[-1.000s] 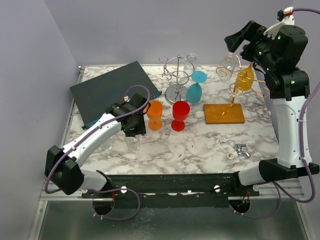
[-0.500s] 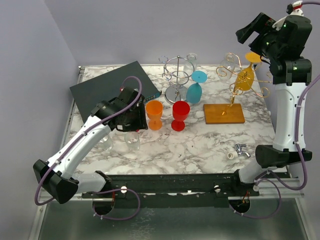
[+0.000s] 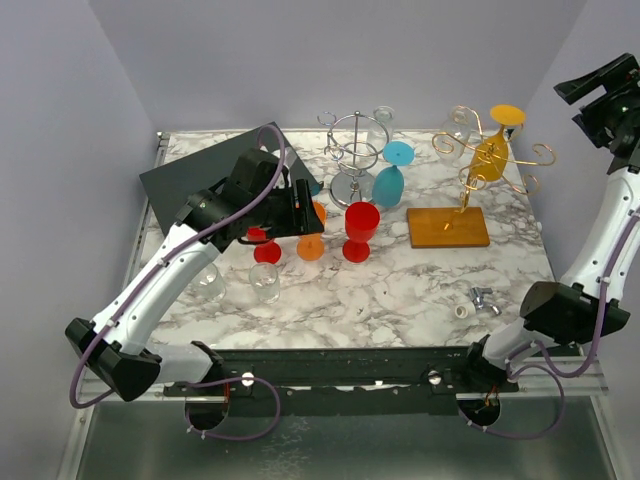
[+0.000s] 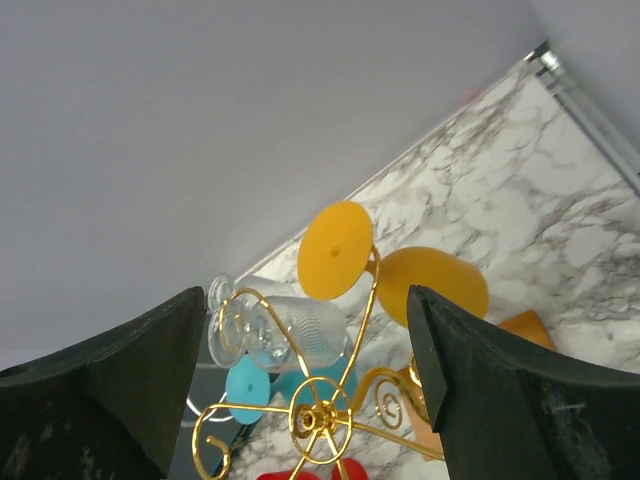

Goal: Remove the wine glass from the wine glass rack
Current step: Place the wine glass at the center of the board, then pick up the wine glass from the wine rack.

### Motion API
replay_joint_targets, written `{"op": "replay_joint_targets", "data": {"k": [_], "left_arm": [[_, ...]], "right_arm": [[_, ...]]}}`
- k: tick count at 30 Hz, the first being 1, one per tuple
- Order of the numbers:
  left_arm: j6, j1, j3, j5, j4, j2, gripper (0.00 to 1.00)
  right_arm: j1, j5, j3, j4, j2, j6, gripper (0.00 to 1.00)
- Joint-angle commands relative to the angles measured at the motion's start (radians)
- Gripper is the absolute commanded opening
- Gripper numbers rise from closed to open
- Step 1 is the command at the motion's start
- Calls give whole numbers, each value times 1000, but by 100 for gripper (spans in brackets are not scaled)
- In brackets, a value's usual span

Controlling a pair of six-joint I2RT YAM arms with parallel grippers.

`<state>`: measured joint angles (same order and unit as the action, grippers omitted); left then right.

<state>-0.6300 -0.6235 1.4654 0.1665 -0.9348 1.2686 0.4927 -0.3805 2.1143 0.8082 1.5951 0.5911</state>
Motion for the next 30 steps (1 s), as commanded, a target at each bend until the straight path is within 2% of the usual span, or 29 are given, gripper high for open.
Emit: {"op": "replay_joint_targets", "data": {"k": [1,6,16,30], "left_arm": [[10,12,34,93,122,20,64],[-8,38,27,140,185,3,68],[-20,68,18,191,229,-7,68],[-40,76,15,208,249,14,67]], "right_arm": [[1,-174,-40,-39,31,76,86],[3,-189,-86,-69,70,88,80],[3,-232,-48,-117,186,128,66],[-23,-244,-58,-145,255,144,55]]}}
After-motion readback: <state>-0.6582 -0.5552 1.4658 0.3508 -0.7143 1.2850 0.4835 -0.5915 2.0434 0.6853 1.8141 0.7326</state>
